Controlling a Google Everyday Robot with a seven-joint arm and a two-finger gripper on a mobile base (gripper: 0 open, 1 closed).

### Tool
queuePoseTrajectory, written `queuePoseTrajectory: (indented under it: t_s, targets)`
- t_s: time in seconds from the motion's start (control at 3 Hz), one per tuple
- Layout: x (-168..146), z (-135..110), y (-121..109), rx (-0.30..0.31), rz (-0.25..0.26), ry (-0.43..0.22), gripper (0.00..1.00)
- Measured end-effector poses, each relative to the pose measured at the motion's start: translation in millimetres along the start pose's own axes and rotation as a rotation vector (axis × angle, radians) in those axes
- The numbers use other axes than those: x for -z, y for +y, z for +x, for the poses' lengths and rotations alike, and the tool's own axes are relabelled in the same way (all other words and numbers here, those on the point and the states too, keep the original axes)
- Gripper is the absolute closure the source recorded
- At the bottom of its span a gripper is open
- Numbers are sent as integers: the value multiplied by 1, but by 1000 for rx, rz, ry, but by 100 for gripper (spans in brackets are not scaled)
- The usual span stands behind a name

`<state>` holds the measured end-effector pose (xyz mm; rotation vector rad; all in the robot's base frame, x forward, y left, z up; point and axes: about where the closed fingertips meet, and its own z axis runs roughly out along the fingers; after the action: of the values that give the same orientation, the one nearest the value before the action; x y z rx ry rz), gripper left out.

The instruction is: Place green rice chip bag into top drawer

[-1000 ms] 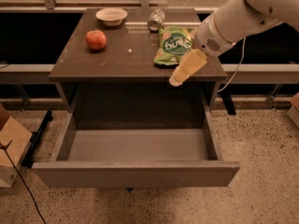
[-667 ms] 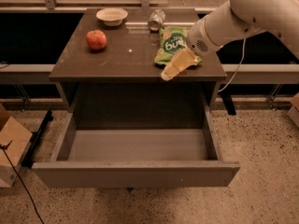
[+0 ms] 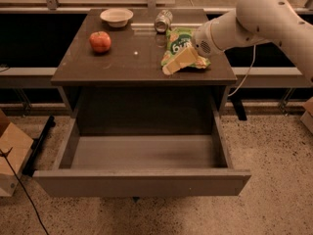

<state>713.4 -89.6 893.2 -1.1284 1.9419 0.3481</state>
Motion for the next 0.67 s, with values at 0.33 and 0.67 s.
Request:
queuePoseTrajectory:
  t_s: [0.33,0.67]
  targets:
    - [-17,5,-28,-119,-5,-110,0]
    - [-26,7,-46,-190,0,-172,0]
